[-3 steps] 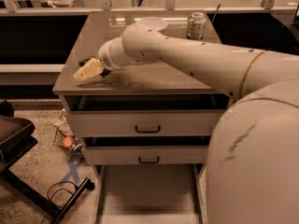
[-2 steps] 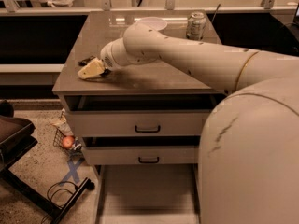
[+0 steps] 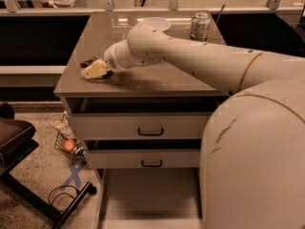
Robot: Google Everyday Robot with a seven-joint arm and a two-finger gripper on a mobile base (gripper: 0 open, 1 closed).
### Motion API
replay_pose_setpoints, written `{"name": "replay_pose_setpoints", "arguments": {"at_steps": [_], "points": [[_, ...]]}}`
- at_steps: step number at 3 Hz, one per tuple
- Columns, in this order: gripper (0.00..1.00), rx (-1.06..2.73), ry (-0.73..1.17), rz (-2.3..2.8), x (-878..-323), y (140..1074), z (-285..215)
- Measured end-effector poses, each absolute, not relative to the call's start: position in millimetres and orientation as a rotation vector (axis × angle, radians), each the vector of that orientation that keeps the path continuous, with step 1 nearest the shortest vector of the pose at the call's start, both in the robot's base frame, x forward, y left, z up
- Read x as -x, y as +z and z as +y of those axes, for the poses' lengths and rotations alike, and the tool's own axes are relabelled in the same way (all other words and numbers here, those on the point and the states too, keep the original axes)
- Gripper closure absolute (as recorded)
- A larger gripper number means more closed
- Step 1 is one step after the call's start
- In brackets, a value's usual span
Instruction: Place rxbar chocolate into bottom drawer
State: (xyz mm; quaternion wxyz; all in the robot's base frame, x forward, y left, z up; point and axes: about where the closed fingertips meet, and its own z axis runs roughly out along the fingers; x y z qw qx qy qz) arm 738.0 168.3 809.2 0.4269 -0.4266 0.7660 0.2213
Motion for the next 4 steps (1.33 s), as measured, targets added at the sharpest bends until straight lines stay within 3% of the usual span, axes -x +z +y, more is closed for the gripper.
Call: {"name": "replay_pose_setpoints", "arguments": {"at_steps": [1, 4], "points": [[0.96, 1.066, 0.553, 1.914, -738.0, 814.7, 168.4], [1.0, 1.08, 0.541, 1.914, -736.8, 822.8, 170.1]]}}
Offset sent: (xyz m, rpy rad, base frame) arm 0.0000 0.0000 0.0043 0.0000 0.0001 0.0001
